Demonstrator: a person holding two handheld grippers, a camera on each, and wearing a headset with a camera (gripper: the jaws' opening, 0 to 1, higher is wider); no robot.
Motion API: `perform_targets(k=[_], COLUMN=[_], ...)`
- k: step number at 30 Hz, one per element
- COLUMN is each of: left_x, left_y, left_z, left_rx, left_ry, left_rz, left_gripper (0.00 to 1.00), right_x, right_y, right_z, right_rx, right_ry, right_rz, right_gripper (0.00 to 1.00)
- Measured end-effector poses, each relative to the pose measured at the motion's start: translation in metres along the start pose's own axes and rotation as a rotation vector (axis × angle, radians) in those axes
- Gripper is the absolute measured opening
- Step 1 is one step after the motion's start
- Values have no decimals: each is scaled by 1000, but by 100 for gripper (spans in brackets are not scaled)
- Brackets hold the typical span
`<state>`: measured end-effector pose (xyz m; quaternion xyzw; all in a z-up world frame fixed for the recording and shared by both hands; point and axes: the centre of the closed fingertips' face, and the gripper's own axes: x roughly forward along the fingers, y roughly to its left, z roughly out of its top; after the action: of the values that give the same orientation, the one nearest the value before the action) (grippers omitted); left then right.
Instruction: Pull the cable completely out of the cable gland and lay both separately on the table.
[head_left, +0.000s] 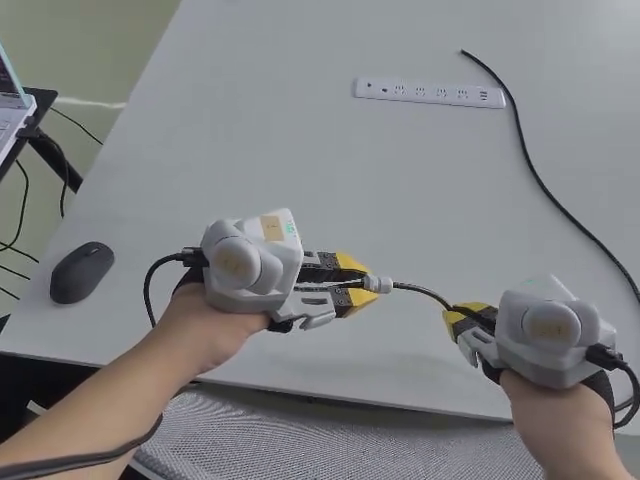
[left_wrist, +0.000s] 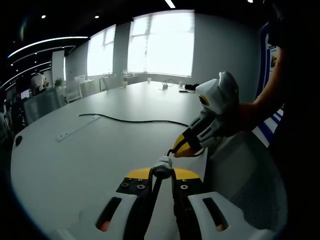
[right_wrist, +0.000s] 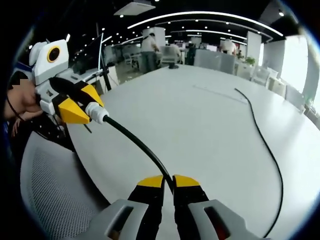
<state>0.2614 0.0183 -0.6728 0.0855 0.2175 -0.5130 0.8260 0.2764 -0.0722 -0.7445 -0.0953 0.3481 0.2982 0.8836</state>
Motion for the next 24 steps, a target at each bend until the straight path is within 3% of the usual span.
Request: perform_targets(k=[6, 10, 14, 17, 24], left_x=[1, 2, 2, 3, 5], left_y=[3, 4, 5, 5, 6], left_z=[0, 1, 1, 1, 1], left_rx=[5, 9, 4, 3, -1], left_ry=[6, 8, 9, 13, 17], left_rz=[7, 12, 21, 22, 23], left_gripper=[15, 15, 15, 15, 15], right_x=[-2, -5, -11, -14, -8], right_y=[-1, 0, 9, 20, 46], right_z=[3, 5, 18, 33, 56], right_rx=[-48, -70, -164, -277, -425], right_ry=[-5, -2, -29, -63, -106], right_rz=[13, 22, 55, 80, 139], right_gripper=[2, 9, 18, 18, 17])
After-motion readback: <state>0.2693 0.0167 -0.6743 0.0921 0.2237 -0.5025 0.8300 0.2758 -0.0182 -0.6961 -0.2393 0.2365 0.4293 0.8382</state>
